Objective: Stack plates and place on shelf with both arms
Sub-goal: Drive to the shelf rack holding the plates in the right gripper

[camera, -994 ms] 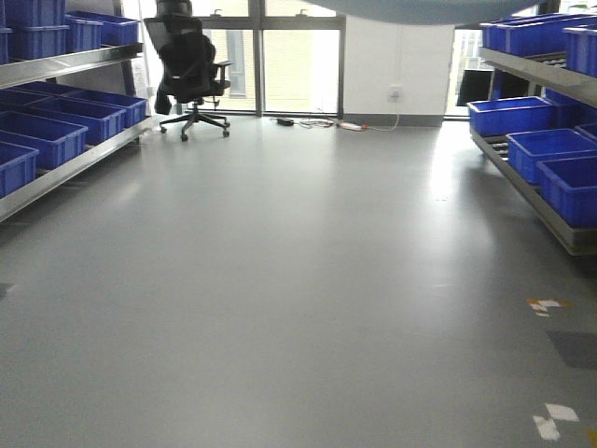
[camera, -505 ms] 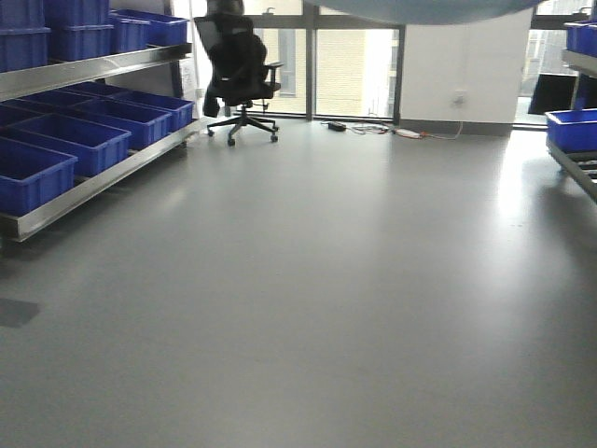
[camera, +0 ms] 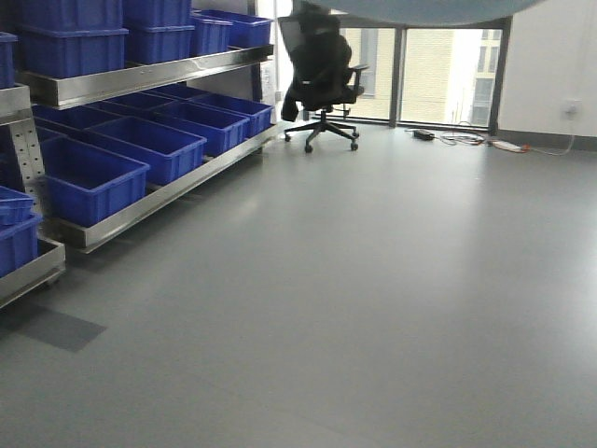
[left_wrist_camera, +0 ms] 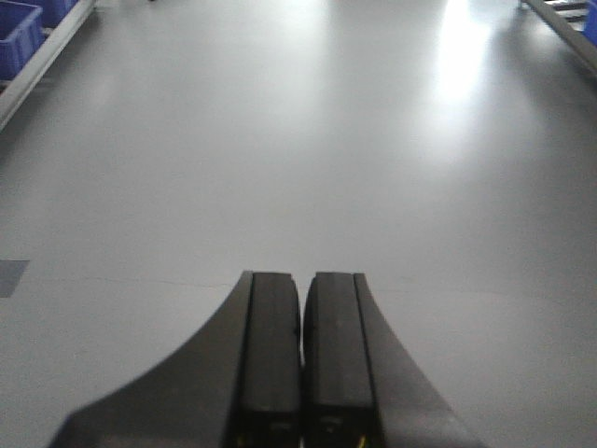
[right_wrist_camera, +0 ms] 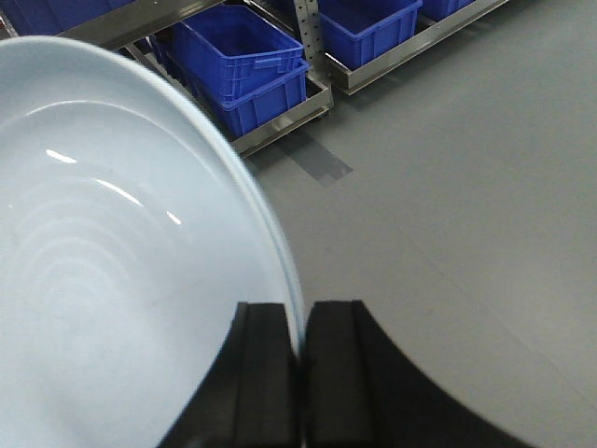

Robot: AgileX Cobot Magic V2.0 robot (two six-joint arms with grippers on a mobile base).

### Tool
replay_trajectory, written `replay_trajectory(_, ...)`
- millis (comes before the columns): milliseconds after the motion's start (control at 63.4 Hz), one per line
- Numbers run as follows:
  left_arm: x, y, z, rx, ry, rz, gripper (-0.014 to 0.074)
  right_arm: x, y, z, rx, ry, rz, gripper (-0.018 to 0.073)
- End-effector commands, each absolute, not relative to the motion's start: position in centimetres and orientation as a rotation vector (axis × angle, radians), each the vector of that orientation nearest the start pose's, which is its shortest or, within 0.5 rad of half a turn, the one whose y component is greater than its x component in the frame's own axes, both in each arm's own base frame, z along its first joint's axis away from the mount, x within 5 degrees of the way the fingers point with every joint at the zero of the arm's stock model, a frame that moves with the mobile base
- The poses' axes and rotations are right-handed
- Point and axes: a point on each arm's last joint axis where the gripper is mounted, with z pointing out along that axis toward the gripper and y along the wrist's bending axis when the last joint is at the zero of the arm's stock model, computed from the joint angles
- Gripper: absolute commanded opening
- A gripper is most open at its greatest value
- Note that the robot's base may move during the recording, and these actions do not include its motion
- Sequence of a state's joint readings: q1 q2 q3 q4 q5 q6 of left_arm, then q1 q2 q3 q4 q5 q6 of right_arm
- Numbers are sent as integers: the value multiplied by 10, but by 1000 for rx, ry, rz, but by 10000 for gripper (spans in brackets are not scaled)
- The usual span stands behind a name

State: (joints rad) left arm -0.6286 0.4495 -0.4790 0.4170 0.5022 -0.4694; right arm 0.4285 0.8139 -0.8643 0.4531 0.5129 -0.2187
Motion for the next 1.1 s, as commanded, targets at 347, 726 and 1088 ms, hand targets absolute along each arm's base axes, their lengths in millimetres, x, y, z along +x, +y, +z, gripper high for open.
replay_trajectory(347, 86, -43, 316, 378, 1799, -347, 84, 139, 83, 402, -339, 1788, 631, 56)
replay_trajectory(726, 86, -43, 316, 378, 1799, -347, 84, 139, 83, 402, -341, 1791, 632, 56)
replay_trajectory(1088, 86, -43, 316, 378, 1799, -347, 84, 139, 83, 402, -340, 1790, 631, 56)
